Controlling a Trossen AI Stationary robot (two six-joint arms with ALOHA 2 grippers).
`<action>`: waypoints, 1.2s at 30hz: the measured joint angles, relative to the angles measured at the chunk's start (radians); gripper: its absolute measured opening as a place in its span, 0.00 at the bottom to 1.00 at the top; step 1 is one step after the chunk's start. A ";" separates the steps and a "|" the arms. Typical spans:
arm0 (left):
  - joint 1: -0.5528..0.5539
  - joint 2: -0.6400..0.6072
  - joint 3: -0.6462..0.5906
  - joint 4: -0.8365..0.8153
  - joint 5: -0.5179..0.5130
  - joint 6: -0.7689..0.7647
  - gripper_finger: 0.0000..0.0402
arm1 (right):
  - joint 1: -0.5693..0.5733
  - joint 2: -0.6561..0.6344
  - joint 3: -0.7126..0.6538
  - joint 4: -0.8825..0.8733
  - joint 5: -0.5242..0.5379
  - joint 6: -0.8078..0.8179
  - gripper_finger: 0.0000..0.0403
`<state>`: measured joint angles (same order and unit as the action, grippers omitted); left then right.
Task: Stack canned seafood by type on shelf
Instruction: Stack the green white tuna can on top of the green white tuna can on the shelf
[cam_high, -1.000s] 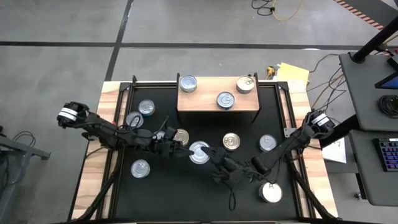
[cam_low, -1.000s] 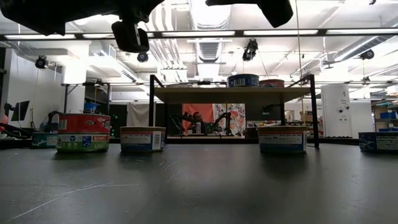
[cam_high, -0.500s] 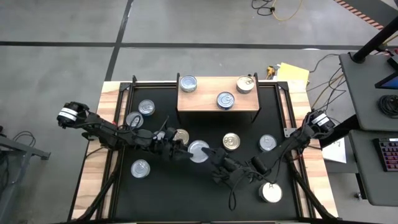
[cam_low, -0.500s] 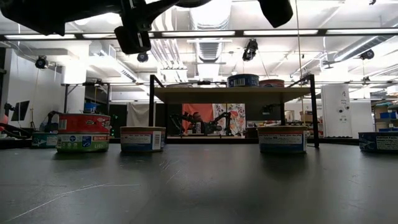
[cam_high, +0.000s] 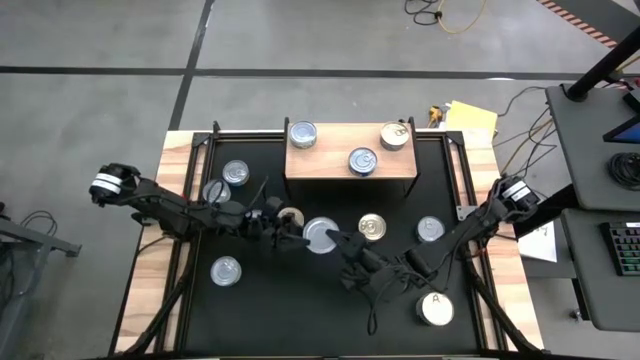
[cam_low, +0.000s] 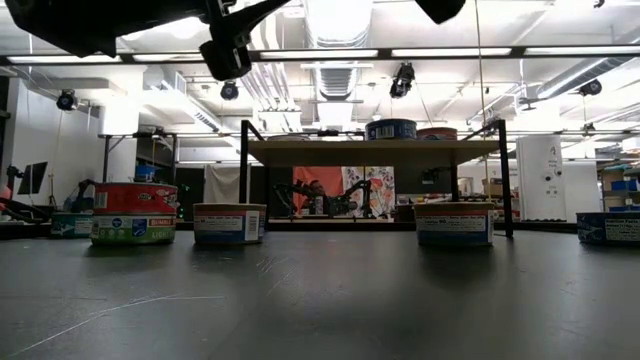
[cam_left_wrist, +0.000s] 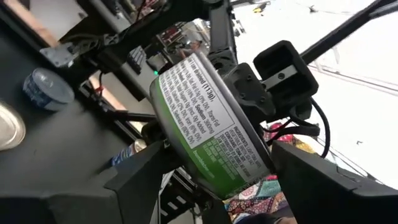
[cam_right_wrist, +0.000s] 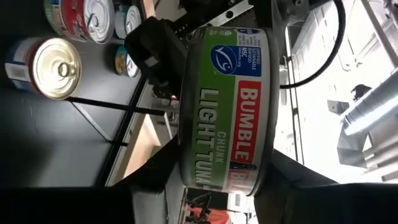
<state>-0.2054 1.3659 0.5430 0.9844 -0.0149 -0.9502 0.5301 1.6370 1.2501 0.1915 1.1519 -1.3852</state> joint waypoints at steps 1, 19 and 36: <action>0.010 -0.001 0.000 0.000 0.016 0.009 0.69 | -0.001 -0.005 0.003 -0.004 0.000 0.000 0.32; 0.133 -0.331 -0.003 -0.486 0.060 0.562 0.65 | -0.293 -0.152 0.054 -0.001 -0.233 0.127 0.32; 0.133 -0.622 -0.002 -0.980 -0.411 0.919 0.65 | -0.659 -0.042 0.064 -0.023 -0.558 0.329 0.32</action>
<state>-0.0727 0.7440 0.5415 0.0049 -0.4259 -0.0311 -0.1292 1.5951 1.3138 0.1688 0.5938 -1.0557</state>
